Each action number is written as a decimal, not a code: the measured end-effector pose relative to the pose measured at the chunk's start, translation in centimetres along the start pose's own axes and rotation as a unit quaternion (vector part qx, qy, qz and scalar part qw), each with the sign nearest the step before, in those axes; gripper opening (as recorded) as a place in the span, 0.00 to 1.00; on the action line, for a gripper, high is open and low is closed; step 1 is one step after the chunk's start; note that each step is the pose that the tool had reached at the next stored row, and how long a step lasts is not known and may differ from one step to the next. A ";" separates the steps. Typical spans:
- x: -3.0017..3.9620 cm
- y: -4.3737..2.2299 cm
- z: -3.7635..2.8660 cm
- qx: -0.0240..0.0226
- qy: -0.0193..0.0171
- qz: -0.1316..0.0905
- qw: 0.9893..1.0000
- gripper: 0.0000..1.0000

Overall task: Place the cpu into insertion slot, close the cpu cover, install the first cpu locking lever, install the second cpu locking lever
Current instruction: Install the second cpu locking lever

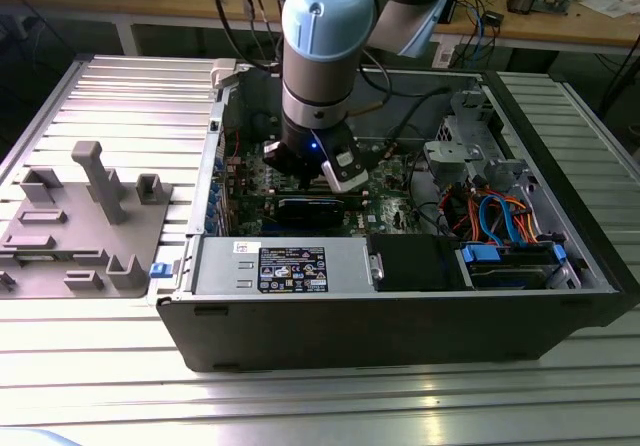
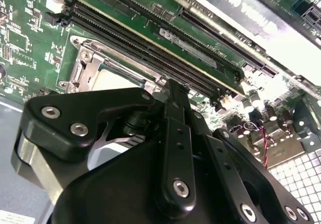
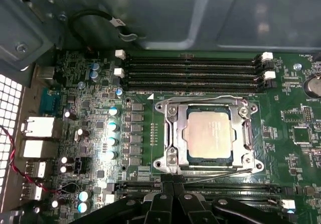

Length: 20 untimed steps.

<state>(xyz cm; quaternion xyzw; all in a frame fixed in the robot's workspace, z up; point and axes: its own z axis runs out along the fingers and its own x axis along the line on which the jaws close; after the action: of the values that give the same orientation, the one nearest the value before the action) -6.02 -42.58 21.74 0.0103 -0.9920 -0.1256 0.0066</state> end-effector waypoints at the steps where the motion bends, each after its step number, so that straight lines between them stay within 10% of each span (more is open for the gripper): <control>1: 0.00 -0.08 -0.02 0.000 0.000 0.000 1.000 0.11; 20: 0.56 -0.56 1.08 -0.016 -0.001 0.005 1.000 0.11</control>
<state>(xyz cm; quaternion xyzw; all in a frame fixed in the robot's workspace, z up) -6.59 -42.87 20.56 0.0054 -0.9898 -0.1419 0.0068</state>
